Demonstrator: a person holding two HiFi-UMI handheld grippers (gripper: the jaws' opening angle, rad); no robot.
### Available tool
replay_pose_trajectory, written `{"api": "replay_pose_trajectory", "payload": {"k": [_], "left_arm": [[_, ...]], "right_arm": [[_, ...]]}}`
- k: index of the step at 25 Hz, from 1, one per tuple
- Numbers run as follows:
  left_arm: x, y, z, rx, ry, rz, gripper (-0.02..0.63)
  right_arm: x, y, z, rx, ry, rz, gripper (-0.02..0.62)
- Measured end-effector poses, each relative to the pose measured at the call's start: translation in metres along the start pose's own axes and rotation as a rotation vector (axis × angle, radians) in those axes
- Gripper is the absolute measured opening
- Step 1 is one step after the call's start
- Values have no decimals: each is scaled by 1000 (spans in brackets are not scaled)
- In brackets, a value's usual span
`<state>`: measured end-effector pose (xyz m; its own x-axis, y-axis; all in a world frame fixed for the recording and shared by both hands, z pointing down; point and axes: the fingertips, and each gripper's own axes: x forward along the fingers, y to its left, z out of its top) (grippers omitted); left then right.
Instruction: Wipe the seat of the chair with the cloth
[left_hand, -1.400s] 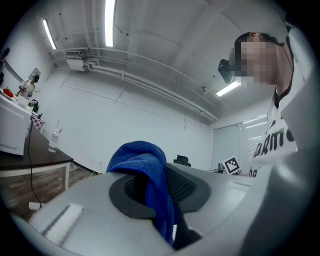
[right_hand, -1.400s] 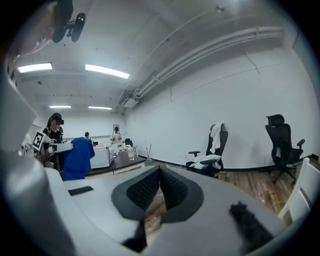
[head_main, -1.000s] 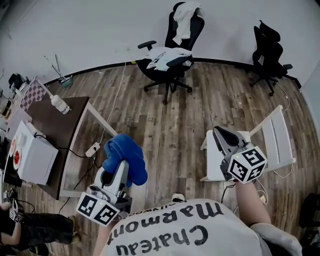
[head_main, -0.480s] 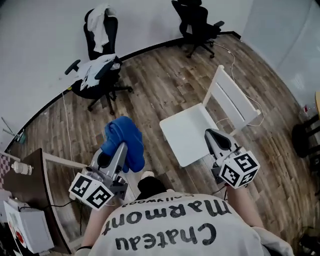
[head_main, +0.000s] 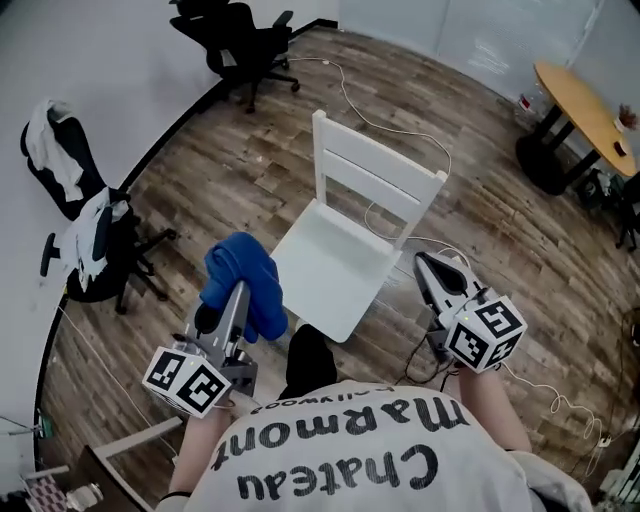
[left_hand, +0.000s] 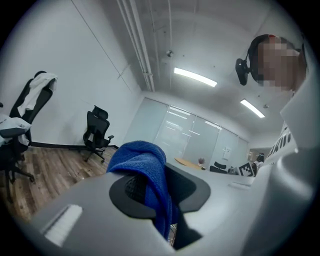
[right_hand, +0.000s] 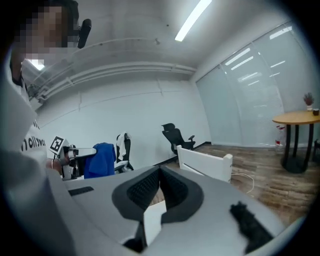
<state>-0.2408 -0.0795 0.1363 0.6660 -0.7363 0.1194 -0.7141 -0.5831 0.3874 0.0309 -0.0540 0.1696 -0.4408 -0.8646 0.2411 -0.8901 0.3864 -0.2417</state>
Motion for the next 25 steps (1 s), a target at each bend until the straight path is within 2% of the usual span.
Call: {"api": "replay_pose_trajectory", "payload": {"k": [4, 9, 14, 19, 22, 25], "left_arm": [[55, 31, 12, -8, 60, -98, 74], [113, 65, 16, -2, 167, -203, 74], [166, 99, 7, -17, 268, -292, 74], [218, 124, -30, -5, 375, -378, 74], [246, 136, -69, 40, 449, -413, 74], [275, 152, -117, 105, 515, -405, 74]], "right_arm": [[32, -17, 4, 43, 7, -90, 14], [85, -26, 11, 102, 1, -151, 14], [117, -36, 0, 167, 31, -245, 14], [130, -52, -25, 255, 69, -337, 14], [127, -59, -56, 325, 99, -383, 14], [123, -67, -91, 386, 136, -417, 14]]}}
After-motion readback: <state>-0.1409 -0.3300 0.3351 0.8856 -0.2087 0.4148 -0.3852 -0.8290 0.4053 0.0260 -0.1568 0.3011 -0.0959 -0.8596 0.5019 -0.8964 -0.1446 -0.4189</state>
